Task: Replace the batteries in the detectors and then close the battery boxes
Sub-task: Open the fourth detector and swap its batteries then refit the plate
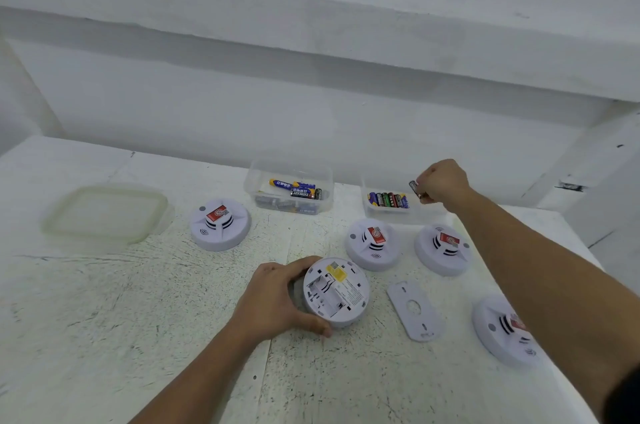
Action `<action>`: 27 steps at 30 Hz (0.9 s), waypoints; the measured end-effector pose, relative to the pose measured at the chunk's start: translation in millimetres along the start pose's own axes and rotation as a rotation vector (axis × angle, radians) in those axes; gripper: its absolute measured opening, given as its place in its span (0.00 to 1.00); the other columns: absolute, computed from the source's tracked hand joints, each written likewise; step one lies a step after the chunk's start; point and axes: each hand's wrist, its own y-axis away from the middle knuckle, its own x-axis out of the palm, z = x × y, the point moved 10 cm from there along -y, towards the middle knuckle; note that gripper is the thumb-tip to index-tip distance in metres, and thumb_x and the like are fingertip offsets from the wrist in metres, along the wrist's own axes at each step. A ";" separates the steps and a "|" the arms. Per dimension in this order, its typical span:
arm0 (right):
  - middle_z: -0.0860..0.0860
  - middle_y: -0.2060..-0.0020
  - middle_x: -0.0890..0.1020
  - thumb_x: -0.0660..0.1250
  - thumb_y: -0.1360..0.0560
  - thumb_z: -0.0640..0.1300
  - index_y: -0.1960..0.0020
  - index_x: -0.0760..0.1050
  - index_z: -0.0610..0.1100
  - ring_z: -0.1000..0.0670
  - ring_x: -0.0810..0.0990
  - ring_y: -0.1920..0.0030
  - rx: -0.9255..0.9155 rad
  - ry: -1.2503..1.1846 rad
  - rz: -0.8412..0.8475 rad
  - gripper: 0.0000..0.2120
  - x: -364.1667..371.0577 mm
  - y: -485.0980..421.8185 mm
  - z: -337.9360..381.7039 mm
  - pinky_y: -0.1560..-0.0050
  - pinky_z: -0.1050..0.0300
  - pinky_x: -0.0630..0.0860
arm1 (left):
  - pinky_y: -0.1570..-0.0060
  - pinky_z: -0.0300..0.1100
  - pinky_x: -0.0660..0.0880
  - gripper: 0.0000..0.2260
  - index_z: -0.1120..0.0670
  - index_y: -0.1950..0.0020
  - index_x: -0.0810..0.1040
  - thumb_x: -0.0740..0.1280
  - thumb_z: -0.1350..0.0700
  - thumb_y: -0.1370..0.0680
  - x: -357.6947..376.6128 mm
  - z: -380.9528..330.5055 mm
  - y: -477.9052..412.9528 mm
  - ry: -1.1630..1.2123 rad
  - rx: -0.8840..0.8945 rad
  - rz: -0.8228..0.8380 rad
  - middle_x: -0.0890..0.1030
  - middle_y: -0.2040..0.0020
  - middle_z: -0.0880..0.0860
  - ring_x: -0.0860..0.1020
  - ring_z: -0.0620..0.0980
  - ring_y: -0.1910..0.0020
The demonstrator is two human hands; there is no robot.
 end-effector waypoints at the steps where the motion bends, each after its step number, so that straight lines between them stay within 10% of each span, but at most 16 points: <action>1: 0.46 0.71 0.72 0.65 0.30 0.28 0.69 0.68 0.42 0.49 0.72 0.72 -0.004 0.116 -0.014 0.14 2.7 -2.2 1.2 0.72 0.61 0.72 | 0.52 0.29 0.62 0.41 0.22 0.45 0.63 0.78 0.32 0.53 -0.7 -0.3 0.4 0.010 0.001 -0.004 0.71 0.53 0.26 0.65 0.41 0.46; 6: 0.50 0.77 0.59 0.61 0.32 0.24 0.72 0.55 0.47 0.53 0.57 0.77 -0.080 0.405 -0.014 0.23 22.4 -2.9 11.4 0.85 0.67 0.51 | 0.51 0.28 0.62 0.40 0.20 0.46 0.64 0.77 0.31 0.54 -1.8 -1.7 -1.4 0.026 0.007 -0.011 0.68 0.50 0.18 0.65 0.38 0.46; 27: 0.46 0.74 0.67 0.60 0.30 0.27 0.72 0.61 0.41 0.47 0.66 0.74 -0.123 0.408 -0.016 0.17 34.0 -39.1 -4.7 0.72 0.61 0.57 | 0.50 0.35 0.66 0.41 0.18 0.45 0.62 0.77 0.30 0.53 -1.8 -0.2 -1.7 0.039 -0.010 -0.019 0.72 0.51 0.23 0.66 0.40 0.46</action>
